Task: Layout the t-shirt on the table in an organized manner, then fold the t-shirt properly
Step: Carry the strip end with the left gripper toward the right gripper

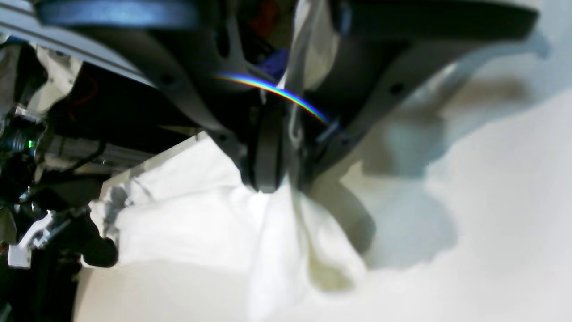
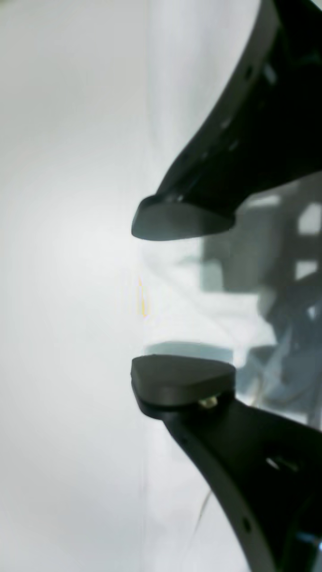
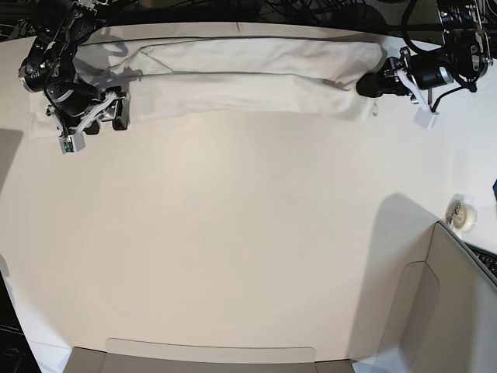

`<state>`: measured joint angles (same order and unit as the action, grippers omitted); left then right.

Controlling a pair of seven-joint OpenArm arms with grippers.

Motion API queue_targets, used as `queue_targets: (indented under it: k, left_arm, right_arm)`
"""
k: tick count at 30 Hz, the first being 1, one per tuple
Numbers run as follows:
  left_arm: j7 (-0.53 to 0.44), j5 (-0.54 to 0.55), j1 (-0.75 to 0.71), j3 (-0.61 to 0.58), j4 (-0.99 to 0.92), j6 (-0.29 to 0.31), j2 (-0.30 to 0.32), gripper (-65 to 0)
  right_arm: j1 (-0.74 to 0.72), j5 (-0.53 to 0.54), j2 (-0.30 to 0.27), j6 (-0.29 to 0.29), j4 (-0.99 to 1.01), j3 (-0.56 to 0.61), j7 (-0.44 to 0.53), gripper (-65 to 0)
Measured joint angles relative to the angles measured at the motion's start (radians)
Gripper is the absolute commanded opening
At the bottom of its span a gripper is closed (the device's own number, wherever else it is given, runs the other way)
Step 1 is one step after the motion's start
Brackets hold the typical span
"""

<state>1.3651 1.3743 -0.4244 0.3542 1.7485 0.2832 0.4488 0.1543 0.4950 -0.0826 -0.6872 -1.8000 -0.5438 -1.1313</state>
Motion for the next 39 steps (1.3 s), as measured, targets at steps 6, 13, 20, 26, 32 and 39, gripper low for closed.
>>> queue_targets:
  k: [6, 13, 20, 26, 32, 39]
  left_arm:
    - [0.012, -0.007, -0.002, 0.000, 0.100, -0.003, -0.002, -65.0]
    - [0.046, 0.000, 0.090, -0.086, 0.281, 0.002, 0.003, -65.0]
    - [0.048, -0.013, 0.211, -0.353, 0.280, 0.002, -0.003, -65.0]
    - [0.044, -0.060, 0.343, -0.518, 0.275, 0.001, -0.069, -65.0]
    - [0.045, -0.216, 0.437, -0.706, 0.237, 0.002, -0.182, -64.9]
    - [-0.035, -0.341, 0.528, -0.932, 0.141, 0.001, -0.270, -64.9]
  right_arm:
    - [-0.016, 0.148, -0.005, 0.002, -0.126, 0.000, 0.005, -24.9]
    - [-0.035, 0.196, -0.044, 0.002, -0.152, -0.004, 0.002, -24.9]
    - [-0.035, 0.192, -0.098, 0.001, -0.153, -0.222, -0.002, -25.0]
    - [-0.011, 0.210, -0.173, 0.002, -0.135, -0.411, -0.027, -25.0]
    - [0.037, 0.192, -0.177, 0.002, -0.051, -0.523, -0.079, -25.0]
    - [0.087, 0.192, -0.174, 0.002, -0.015, -0.548, -0.077, -25.0]
